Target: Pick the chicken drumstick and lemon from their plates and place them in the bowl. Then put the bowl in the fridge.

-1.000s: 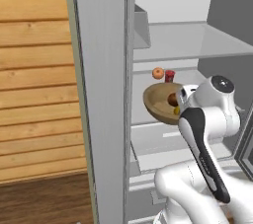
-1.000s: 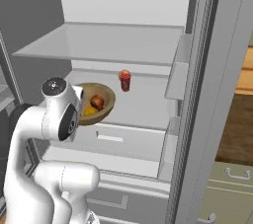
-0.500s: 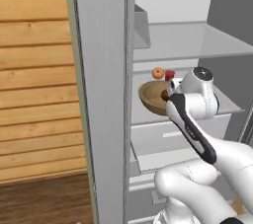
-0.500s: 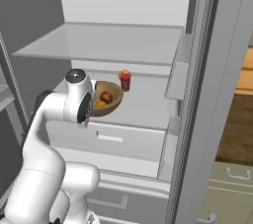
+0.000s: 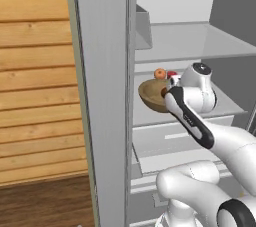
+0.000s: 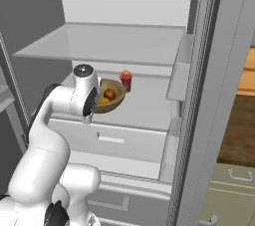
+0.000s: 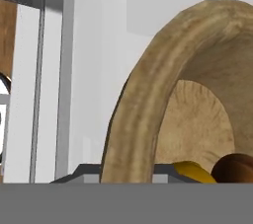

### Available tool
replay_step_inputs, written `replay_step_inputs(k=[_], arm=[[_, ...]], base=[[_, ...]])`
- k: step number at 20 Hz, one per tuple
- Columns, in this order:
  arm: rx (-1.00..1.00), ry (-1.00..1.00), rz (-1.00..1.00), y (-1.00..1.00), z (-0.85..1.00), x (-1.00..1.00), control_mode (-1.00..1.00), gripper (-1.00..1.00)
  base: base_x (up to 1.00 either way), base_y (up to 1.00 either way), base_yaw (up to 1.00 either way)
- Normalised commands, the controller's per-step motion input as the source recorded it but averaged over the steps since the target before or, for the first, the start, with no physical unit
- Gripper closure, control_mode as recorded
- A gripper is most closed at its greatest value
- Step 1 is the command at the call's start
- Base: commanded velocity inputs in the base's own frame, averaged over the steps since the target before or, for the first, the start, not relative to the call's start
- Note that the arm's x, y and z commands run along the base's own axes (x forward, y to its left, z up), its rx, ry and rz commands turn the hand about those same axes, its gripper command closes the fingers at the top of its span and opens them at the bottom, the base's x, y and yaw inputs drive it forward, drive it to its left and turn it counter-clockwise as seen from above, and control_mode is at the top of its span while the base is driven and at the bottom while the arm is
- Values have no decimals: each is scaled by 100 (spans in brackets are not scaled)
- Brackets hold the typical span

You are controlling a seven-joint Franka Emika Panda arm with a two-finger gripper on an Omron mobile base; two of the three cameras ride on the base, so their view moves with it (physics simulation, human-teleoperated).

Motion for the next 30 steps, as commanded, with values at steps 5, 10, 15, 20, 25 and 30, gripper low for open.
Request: replay_step_inputs(k=[5,10,15,20,25,30], arm=[[2,-25,0,0,-32,-3,-100,-100],[-1,-34,0,0,8,-12,-100,-100],[-1,-19,0,-7,61,-53,-100,-100],[0,7,0,-17,98,-50,-100,-100],[0,12,0,0,91,-80,-100,-100],[0,21,-5,0,32,-83,-100,-100]], base=[[0,0,0],[0,0,0],[0,0,0],[0,0,0],[0,0,0],[0,0,0]])
